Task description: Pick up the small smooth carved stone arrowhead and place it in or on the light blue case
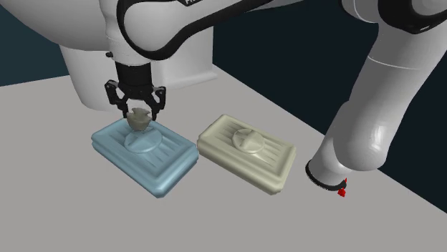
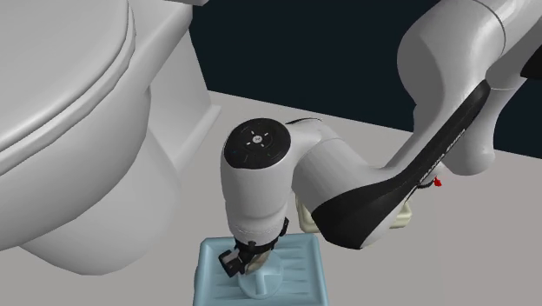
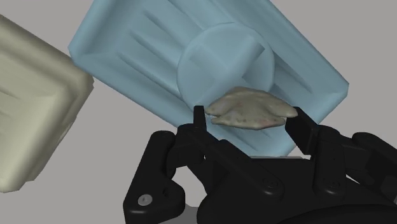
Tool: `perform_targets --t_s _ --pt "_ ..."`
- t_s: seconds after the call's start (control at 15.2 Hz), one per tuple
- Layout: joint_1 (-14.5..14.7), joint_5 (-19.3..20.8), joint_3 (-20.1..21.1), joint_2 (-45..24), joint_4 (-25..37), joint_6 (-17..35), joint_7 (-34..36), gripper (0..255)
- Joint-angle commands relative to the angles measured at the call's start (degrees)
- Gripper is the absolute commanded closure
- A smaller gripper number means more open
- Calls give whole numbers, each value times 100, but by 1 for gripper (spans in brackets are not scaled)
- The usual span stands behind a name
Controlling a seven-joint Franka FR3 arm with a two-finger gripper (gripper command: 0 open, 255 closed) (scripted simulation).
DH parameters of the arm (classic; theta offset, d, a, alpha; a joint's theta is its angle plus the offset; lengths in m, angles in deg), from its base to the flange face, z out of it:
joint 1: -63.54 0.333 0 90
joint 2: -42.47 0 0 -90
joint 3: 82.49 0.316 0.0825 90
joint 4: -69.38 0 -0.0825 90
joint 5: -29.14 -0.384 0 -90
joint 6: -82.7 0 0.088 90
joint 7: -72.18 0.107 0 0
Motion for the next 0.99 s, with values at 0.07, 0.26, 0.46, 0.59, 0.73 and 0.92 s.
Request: perform_targets --t_s 0.07,0.26,0.46,0.59,0.73,0.92 --pt "12 43 -3 -88 -133 217 25 255" --pt "21 85 -9 -171 -272 431 46 255" --pt "31 134 -17 -266 -398 644 71 255" --pt "38 161 -23 -317 -458 751 86 255" --pt "38 161 -23 -317 -458 751 86 255" --pt "160 379 32 -301 -381 596 142 0"
